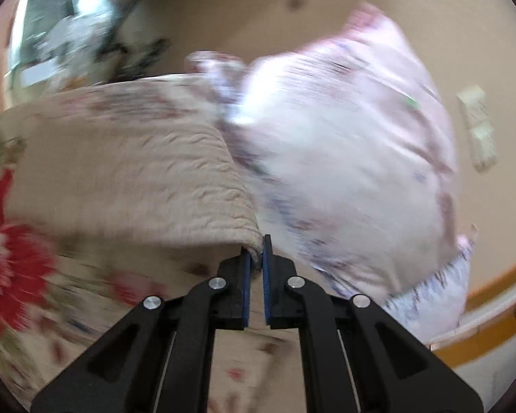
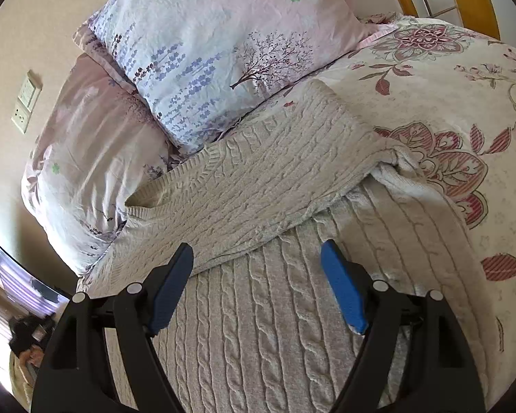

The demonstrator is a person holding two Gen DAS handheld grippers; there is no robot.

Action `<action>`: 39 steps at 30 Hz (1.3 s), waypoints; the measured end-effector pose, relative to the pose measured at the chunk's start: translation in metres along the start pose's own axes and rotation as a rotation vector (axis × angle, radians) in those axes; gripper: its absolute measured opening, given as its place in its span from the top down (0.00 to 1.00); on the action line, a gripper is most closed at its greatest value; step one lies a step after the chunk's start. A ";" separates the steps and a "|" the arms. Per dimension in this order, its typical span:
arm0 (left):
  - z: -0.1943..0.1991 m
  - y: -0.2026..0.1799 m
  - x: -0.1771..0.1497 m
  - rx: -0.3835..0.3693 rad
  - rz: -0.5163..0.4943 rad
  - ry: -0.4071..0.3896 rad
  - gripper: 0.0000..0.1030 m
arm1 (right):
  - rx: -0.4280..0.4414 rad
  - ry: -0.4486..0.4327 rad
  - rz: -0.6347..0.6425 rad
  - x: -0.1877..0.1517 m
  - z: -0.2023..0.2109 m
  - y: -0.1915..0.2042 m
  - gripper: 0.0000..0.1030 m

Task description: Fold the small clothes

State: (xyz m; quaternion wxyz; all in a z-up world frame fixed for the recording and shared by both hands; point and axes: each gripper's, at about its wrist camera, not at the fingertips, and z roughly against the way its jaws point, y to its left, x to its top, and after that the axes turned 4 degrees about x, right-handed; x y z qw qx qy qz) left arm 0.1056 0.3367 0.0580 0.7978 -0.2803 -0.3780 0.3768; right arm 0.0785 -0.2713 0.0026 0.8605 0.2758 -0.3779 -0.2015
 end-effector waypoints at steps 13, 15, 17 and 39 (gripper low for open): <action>-0.078 -0.174 -0.148 -0.259 -0.352 0.298 0.95 | 0.010 -0.005 -0.015 -0.004 0.000 -0.002 0.24; -0.090 -0.182 -0.166 -0.259 -0.381 0.327 0.95 | 0.009 -0.006 -0.016 -0.005 -0.001 -0.002 0.24; -0.102 -0.190 -0.188 -0.250 -0.418 0.357 0.95 | 0.004 -0.001 -0.014 -0.004 -0.001 -0.002 0.24; -0.106 -0.105 -0.148 -0.078 -0.416 0.342 0.52 | 0.202 0.259 0.861 -0.026 -0.063 0.223 0.58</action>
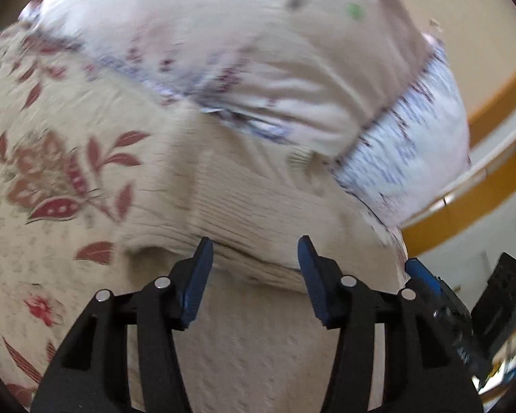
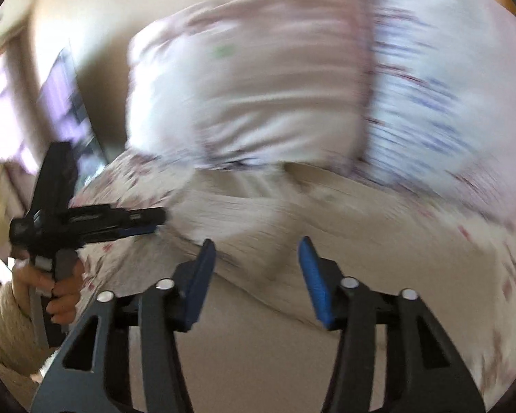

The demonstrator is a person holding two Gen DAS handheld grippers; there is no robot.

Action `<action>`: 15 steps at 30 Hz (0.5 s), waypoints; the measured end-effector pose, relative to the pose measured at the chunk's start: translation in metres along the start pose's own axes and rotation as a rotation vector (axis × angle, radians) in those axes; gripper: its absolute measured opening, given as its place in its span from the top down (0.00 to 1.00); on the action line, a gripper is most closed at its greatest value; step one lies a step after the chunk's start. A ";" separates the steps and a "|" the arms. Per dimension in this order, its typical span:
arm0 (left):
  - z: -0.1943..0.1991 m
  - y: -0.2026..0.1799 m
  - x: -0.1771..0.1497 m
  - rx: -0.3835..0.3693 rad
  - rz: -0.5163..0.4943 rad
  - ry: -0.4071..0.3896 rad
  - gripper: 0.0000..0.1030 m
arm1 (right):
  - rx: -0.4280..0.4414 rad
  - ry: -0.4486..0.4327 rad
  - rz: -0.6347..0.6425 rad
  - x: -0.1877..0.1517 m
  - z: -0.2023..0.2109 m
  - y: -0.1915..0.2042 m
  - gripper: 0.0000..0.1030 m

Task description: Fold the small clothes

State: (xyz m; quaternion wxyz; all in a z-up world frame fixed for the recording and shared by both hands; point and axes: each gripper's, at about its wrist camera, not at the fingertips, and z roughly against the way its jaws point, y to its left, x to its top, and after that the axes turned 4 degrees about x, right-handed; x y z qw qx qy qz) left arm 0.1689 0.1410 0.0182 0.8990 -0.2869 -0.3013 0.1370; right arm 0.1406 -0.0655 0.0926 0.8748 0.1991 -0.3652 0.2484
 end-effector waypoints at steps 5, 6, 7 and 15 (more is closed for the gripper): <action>-0.011 0.023 0.003 0.010 0.080 0.022 0.57 | 0.004 0.110 0.135 0.007 -0.053 0.034 0.60; -0.011 0.022 0.003 0.009 0.077 0.022 0.57 | -0.001 0.140 0.151 0.006 -0.064 0.038 0.60; -0.010 0.024 0.003 0.006 0.077 0.021 0.57 | -0.004 0.154 0.158 0.005 -0.069 0.039 0.60; -0.010 0.028 0.002 -0.014 0.089 0.018 0.57 | -0.068 0.196 0.189 -0.007 -0.088 0.044 0.60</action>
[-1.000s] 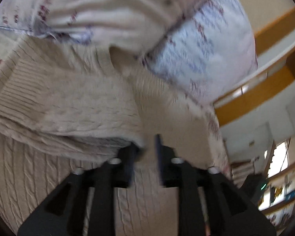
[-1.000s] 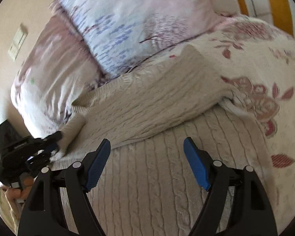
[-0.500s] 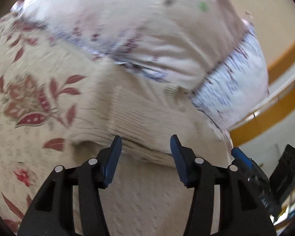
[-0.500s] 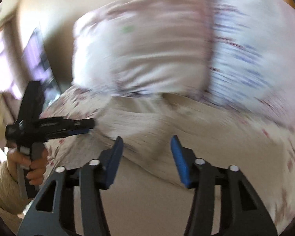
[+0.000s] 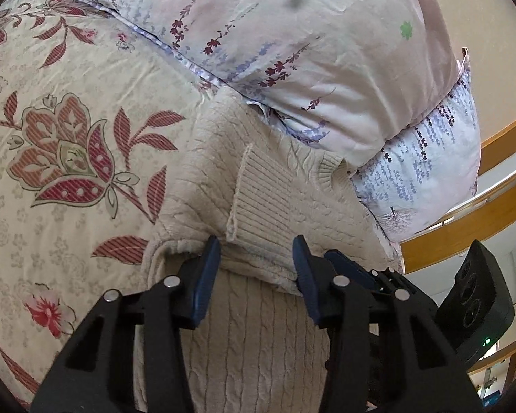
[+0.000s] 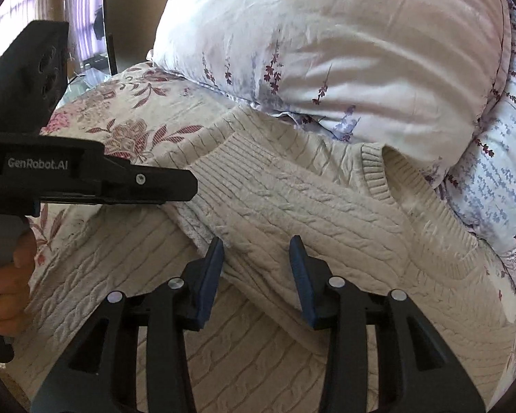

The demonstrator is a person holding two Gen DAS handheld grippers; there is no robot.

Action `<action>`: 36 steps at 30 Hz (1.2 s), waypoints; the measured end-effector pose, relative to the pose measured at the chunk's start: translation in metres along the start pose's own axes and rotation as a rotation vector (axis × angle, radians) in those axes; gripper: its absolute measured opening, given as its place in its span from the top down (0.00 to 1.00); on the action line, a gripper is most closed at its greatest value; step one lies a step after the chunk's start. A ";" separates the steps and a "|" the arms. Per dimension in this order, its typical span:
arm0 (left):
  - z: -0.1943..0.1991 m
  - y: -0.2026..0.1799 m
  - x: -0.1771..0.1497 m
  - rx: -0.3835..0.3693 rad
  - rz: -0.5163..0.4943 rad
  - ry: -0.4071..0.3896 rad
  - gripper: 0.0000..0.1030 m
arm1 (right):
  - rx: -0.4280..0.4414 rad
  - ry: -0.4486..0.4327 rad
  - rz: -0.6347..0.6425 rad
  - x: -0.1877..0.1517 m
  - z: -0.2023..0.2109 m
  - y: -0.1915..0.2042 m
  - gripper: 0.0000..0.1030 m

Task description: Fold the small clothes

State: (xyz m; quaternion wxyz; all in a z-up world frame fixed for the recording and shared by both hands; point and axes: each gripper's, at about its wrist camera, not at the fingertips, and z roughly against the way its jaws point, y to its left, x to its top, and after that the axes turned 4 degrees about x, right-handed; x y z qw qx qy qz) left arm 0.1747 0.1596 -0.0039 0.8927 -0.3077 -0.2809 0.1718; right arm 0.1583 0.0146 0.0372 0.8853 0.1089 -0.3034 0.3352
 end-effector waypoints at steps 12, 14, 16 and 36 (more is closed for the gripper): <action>0.001 0.001 0.000 -0.001 0.015 0.001 0.57 | 0.007 -0.184 -0.319 -0.004 0.047 -0.048 0.95; 0.000 0.001 0.000 0.000 0.015 0.001 0.57 | 0.001 -0.239 -0.432 -0.013 0.067 -0.071 0.95; 0.000 0.001 0.000 0.001 0.012 0.002 0.57 | -0.019 -0.303 -0.593 -0.034 0.093 -0.101 0.95; -0.002 -0.006 0.001 0.017 -0.029 0.004 0.46 | 0.045 -0.215 -1.242 -0.174 0.108 -0.228 0.62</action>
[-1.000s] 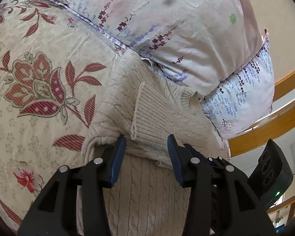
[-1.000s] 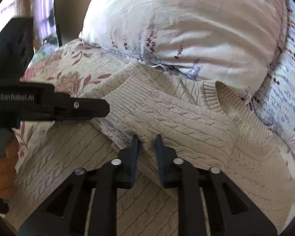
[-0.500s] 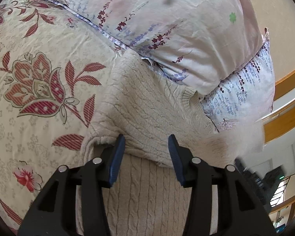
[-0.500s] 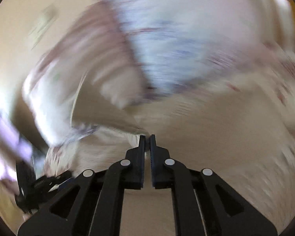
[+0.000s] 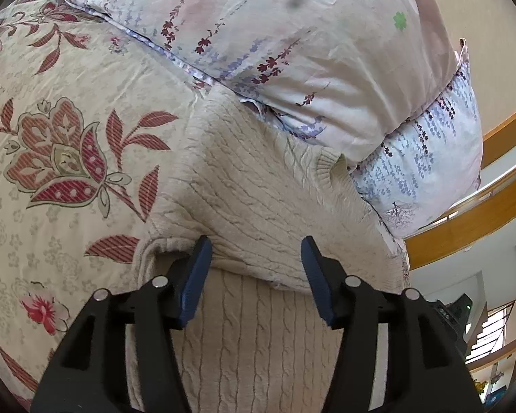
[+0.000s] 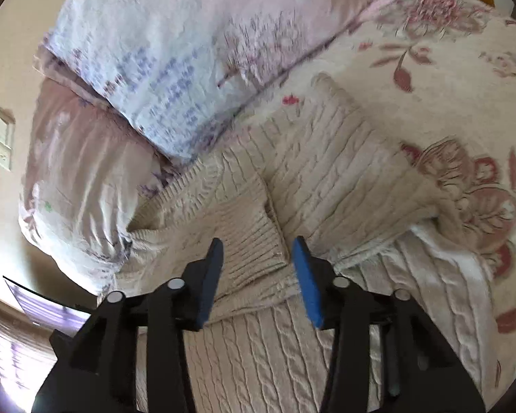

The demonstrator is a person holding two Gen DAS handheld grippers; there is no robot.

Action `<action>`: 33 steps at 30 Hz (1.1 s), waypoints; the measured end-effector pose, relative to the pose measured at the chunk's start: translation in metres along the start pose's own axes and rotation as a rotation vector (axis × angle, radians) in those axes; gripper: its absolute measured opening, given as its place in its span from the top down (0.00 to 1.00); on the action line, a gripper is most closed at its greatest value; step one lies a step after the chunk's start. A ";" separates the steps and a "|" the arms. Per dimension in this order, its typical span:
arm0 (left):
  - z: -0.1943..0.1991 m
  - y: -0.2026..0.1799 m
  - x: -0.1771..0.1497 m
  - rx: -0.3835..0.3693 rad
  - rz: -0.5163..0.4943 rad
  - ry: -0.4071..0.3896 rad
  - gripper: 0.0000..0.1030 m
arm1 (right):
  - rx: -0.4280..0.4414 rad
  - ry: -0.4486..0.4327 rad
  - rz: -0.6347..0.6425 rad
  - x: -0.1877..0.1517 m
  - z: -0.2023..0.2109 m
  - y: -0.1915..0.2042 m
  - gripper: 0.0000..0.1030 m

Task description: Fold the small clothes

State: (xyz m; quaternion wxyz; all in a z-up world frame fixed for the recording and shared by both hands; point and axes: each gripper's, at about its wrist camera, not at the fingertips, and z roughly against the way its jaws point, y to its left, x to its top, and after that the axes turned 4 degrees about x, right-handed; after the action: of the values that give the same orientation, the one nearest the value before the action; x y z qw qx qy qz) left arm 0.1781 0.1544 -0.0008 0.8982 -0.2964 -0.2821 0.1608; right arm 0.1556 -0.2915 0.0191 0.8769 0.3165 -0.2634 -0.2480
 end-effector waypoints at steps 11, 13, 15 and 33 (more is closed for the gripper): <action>0.004 -0.002 -0.003 -0.039 0.012 0.013 0.32 | 0.032 -0.125 0.179 -0.004 0.009 0.028 0.90; 0.009 -0.003 -0.005 -0.045 0.009 0.004 0.32 | 0.042 -0.219 0.232 -0.005 0.030 0.040 0.90; 0.013 -0.003 -0.007 -0.045 0.003 -0.001 0.32 | -0.001 -0.266 0.243 -0.008 0.039 0.040 0.90; 0.076 0.007 -0.046 -0.019 -0.205 0.009 0.33 | -0.068 -0.076 0.205 -0.036 0.080 -0.038 0.49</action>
State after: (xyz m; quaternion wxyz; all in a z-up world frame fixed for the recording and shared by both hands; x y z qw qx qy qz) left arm 0.0952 0.1724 0.0259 0.9083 -0.2754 -0.3083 0.0640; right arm 0.0691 -0.3293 0.0347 0.8973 0.2483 -0.3188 -0.1776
